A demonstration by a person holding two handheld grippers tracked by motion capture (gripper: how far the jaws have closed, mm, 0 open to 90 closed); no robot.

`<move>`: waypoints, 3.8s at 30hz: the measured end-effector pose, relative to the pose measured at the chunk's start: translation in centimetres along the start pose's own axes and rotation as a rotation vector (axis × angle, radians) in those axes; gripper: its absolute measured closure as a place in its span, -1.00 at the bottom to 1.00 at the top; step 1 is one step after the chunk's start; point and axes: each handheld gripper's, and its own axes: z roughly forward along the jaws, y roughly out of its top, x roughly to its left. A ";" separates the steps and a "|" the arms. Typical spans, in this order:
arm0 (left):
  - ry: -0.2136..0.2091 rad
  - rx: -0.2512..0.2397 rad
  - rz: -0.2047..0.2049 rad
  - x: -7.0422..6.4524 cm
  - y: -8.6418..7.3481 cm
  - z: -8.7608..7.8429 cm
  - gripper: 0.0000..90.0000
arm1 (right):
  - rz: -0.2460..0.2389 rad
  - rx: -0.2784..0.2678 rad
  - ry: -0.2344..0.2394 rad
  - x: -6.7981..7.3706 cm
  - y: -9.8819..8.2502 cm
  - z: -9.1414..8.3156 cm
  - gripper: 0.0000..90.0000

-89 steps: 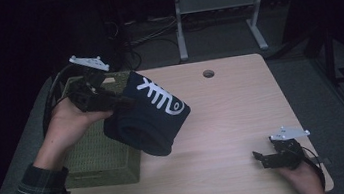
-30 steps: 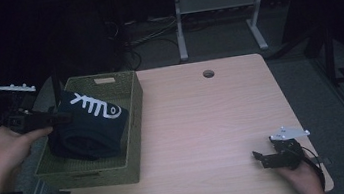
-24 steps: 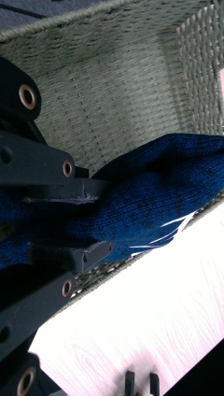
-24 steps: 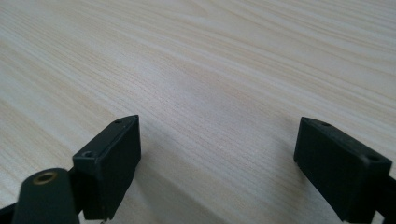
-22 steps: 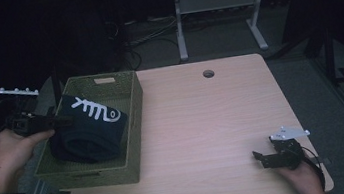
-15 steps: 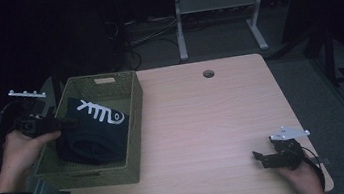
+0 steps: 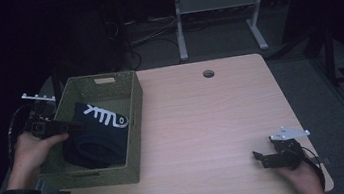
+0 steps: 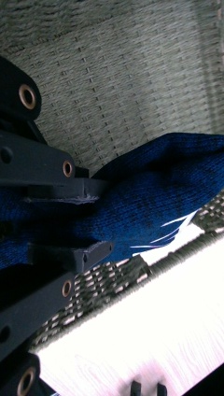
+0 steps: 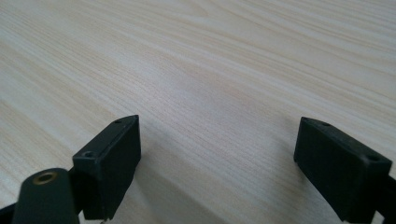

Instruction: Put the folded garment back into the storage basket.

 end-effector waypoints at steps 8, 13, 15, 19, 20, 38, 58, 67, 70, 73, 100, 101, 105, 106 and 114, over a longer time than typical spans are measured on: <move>0.027 0.043 -0.001 1.6 -0.4 1.0 0.64 | 0.002 0.001 0.001 0.0 0.0 0.0 -0.68; 0.070 0.071 -0.007 2.5 -0.8 1.7 0.62 | 0.002 0.001 0.001 0.0 0.0 0.0 -0.68; 0.094 0.078 -0.011 2.9 -1.0 2.1 0.62 | 0.002 0.001 0.001 0.0 0.0 0.0 -0.68; 0.135 0.097 -0.023 3.8 -1.4 2.6 0.60 | 0.003 0.001 0.001 0.0 0.0 0.0 -0.68; 0.142 0.104 -0.021 4.0 -1.5 2.7 0.60 | 0.002 0.001 0.001 0.0 0.0 0.0 -0.68; 0.289 0.090 -0.005 4.9 -2.0 2.5 0.03 | 0.001 0.001 0.001 0.0 0.0 0.0 -0.68; 0.212 -0.016 0.065 0.0 0.2 2.3 -0.68 | 0.001 0.001 0.001 0.0 0.0 0.0 -0.68; 0.153 -0.054 0.110 -2.6 1.4 3.4 -0.70 | 0.001 0.001 0.001 0.0 0.0 0.0 -0.68; 0.131 -0.062 0.137 -3.6 1.7 3.9 -0.70 | 0.001 0.001 0.001 0.0 0.0 0.0 -0.68; 0.111 -0.062 0.166 -4.6 1.9 4.5 -0.70 | 0.001 0.001 0.001 0.0 0.0 0.0 -0.68; -0.073 -0.105 0.301 -13.9 2.5 10.5 -0.70 | 0.003 0.000 0.002 0.0 0.0 0.0 -0.68; -0.078 -0.105 0.309 -14.2 2.4 10.7 -0.70 | 0.002 0.000 0.001 0.0 0.0 0.0 -0.68; -0.093 -0.101 0.330 -15.5 2.1 11.8 -0.70 | 0.002 0.000 0.001 0.0 0.0 0.0 -0.68; -0.098 -0.100 0.334 -15.8 2.0 12.2 -0.70 | 0.002 0.000 0.002 0.0 0.0 0.0 -0.68; -0.117 -0.093 0.374 -17.9 1.0 14.4 -0.70 | 0.002 0.000 0.000 0.0 0.0 0.0 -0.68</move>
